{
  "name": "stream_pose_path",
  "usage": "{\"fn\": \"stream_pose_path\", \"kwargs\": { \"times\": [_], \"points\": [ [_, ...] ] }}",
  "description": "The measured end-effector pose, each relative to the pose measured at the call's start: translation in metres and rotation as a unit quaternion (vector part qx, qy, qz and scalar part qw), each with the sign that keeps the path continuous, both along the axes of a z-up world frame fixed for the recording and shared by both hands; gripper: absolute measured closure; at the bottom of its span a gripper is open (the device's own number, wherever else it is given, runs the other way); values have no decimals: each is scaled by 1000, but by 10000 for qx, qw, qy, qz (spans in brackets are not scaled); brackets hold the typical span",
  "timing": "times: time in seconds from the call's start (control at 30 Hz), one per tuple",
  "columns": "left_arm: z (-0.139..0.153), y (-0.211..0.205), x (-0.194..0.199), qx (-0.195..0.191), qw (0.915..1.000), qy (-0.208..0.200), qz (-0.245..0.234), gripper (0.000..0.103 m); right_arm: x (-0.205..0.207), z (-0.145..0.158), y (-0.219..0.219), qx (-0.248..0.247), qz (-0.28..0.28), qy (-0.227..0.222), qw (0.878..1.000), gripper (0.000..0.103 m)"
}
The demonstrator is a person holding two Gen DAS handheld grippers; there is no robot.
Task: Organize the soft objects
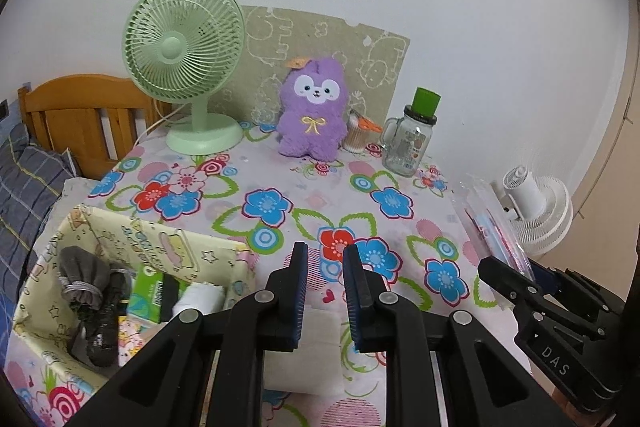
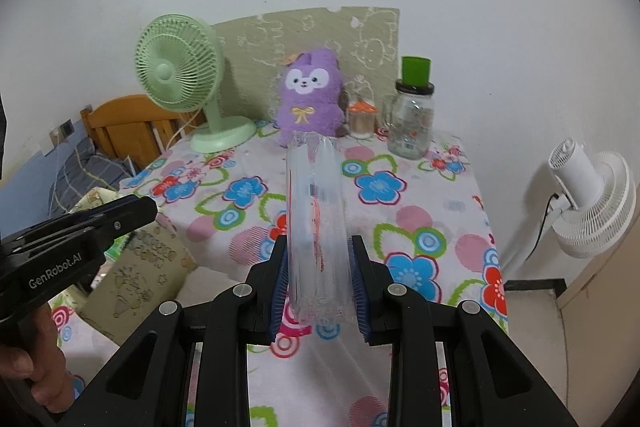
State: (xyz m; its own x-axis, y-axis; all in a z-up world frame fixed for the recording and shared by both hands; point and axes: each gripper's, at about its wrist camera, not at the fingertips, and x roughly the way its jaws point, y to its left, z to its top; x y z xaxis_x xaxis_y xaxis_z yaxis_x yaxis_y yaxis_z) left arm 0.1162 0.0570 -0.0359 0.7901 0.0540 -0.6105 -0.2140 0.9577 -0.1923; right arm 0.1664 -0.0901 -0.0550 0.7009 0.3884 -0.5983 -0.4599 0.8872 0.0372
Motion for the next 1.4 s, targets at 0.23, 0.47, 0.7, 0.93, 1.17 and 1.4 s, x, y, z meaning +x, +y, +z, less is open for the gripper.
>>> {"fn": "stream_pose_path", "kwargs": {
  "times": [0.23,0.47,0.7,0.93,1.17,1.4],
  "points": [
    [8,15,-13,-35,9999,-112,91,87,-12,11,19,-45,164,-114,9998,72],
    [15,31,-26,-84,9995,-203,213,87,-21,20,41,-113,364,-200,9991,72],
    [18,46,-36,-130,9990,-260,327,87,-28,26,60,-146,561,-256,9980,72],
    [19,66,-50,-176,9981,-315,500,87,-37,28,92,-226,861,-278,9956,72],
    [16,93,-61,-264,9968,-326,686,103,-41,25,128,-297,1182,-258,9922,72],
    [10,110,-75,-187,9970,-333,677,103,-40,14,173,-414,1558,-135,9868,72]
  ]
}}
